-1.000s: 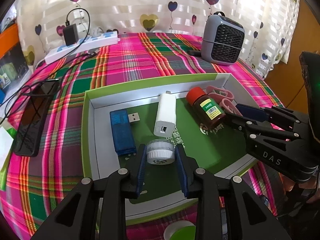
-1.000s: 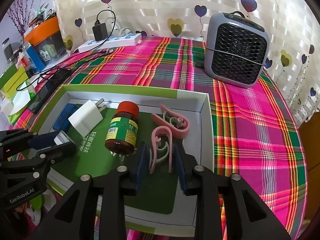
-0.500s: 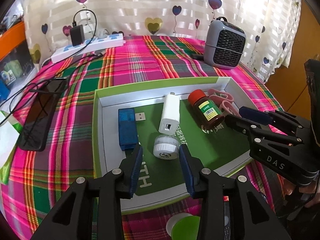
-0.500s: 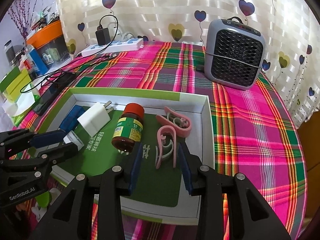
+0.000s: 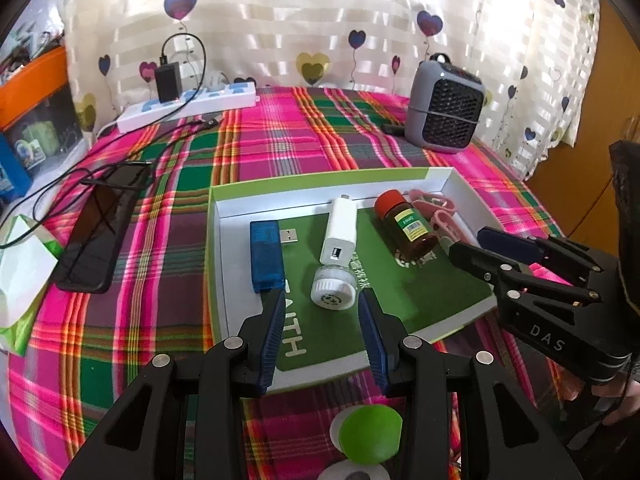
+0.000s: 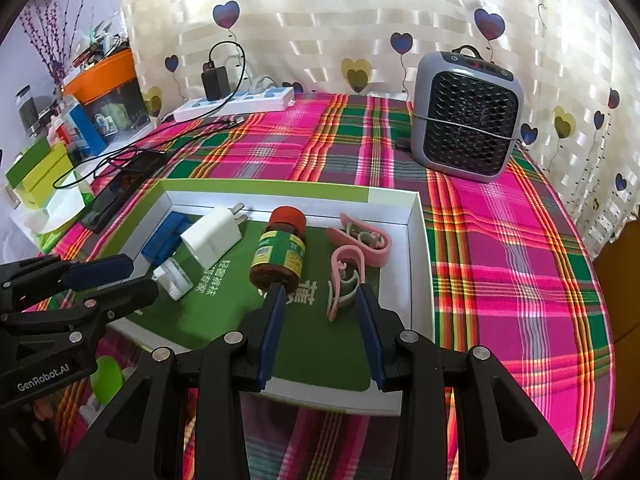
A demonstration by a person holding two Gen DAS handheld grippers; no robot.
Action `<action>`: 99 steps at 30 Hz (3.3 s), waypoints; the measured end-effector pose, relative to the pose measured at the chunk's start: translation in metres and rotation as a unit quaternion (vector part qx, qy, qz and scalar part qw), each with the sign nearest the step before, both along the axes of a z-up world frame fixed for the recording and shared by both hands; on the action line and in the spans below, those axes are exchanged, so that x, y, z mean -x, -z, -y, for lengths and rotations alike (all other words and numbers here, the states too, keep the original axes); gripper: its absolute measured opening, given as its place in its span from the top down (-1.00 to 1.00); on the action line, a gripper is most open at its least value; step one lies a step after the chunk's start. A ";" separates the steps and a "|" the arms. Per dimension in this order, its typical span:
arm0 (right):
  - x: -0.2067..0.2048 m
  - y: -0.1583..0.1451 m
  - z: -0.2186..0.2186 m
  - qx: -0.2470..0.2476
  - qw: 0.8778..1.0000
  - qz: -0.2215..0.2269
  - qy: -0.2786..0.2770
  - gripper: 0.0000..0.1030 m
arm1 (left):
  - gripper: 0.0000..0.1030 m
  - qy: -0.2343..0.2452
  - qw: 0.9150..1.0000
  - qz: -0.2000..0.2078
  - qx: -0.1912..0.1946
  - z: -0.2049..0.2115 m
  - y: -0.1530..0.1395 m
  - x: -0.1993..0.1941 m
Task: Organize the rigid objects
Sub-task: 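Withdraw both tools from the box toward the black case and white egg toy, then grasp the black rectangular case with right tool while left grasps the white egg-shaped toy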
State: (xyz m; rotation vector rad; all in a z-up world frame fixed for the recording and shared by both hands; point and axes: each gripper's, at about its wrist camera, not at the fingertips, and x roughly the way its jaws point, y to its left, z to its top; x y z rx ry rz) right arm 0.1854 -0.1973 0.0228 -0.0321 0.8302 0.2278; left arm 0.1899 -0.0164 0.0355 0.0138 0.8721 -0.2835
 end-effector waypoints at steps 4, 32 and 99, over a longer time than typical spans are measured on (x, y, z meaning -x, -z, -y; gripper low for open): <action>0.006 -0.003 0.000 -0.003 1.000 0.006 0.002 0.26 | 0.28 -0.003 1.000 0.006 0.003 -0.004 -0.004 0.006; 0.071 -0.019 -0.005 -0.035 0.998 0.044 -0.013 0.26 | 0.28 -0.013 0.998 0.009 0.053 -0.048 -0.004 0.082; 0.081 0.026 -0.059 0.011 0.998 -0.043 -0.035 0.09 | 0.26 0.028 0.995 -0.042 0.085 -0.045 0.024 0.107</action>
